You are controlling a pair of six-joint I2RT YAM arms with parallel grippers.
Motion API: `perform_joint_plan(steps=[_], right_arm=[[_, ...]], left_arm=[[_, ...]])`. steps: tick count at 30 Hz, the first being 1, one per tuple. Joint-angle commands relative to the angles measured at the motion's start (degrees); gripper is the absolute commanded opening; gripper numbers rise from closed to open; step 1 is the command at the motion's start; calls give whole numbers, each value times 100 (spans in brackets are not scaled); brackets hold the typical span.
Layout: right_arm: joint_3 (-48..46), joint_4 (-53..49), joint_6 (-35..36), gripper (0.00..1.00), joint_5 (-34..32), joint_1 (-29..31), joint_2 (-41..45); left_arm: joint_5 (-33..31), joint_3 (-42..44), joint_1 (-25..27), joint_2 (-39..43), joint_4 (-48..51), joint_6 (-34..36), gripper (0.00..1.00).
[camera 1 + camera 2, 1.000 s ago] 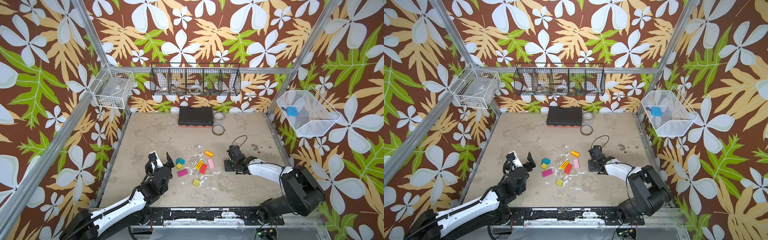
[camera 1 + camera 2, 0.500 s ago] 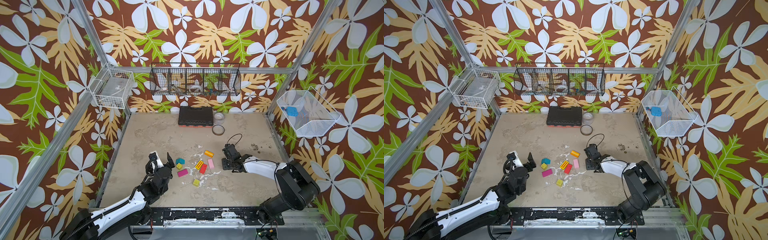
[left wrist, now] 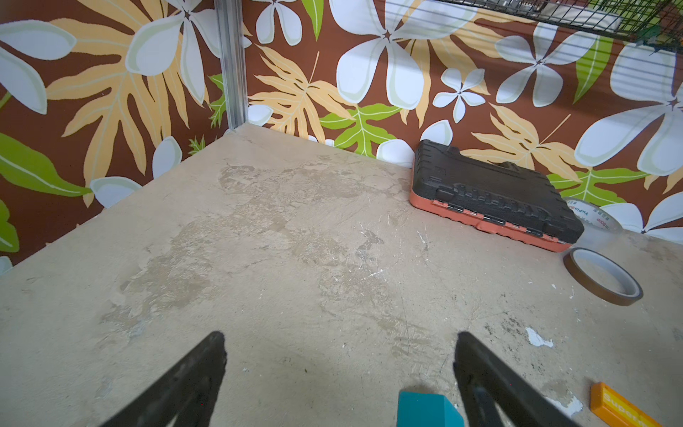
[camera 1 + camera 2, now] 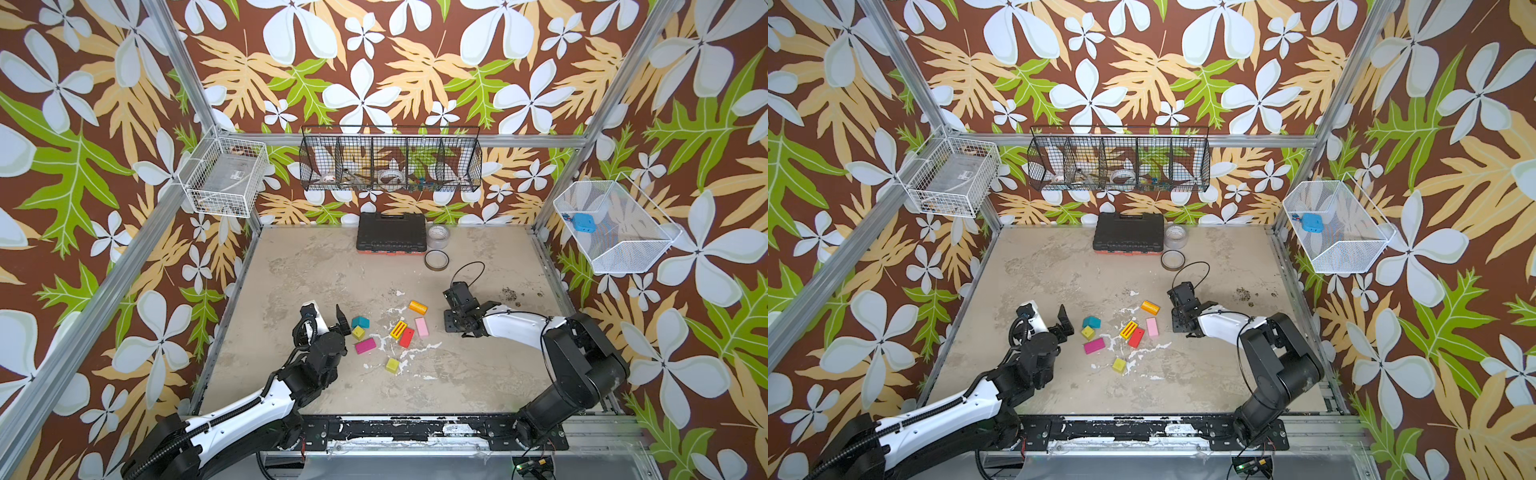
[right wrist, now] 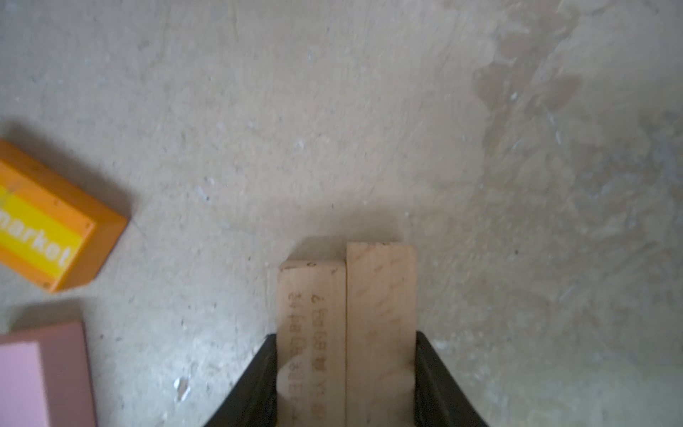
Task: Build the wood block tower
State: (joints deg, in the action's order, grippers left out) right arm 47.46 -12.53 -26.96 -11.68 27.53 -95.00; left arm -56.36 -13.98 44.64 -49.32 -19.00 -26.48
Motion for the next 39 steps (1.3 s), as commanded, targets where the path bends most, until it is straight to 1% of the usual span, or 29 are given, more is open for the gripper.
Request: perform_joint_plan(steps=[1, 4, 6, 13, 17, 20, 23, 27, 30, 34, 39], right_arm=[[91, -485, 42, 40, 392, -161, -299], [255, -490, 24, 40, 363, -178, -466], [323, -506, 20, 43, 281, -177, -526], [369, -508, 15, 60, 106, -175, -455], [283, -458, 48, 78, 1, -178, -143], [165, -373, 120, 84, 139, -178, 183], [21, -377, 165, 89, 131, -167, 673], [-469, -234, 131, 92, -6, -168, 1359], [-834, -133, 99, 90, 22, -164, 1624], [-1119, -55, 52, 88, 34, -168, 1743], [-1036, -34, 85, 87, 102, -165, 1551]], left_arm=[[-25, -54, -10, -3, -35, 49, 97], [-31, -36, -15, 19, -68, 64, 97], [-20, -35, -11, 1, -86, 72, 98], [72, -70, -15, -138, -154, 141, 98], [63, -95, -16, -196, -156, 144, 98], [72, -110, -11, -216, -163, 152, 97], [72, -88, -13, -198, -182, 154, 97], [85, -101, -14, -226, -169, 153, 97], [99, -105, -16, -236, -165, 152, 97], [72, -101, -14, -233, -183, 157, 97], [77, -136, -12, -295, -163, 159, 97]])
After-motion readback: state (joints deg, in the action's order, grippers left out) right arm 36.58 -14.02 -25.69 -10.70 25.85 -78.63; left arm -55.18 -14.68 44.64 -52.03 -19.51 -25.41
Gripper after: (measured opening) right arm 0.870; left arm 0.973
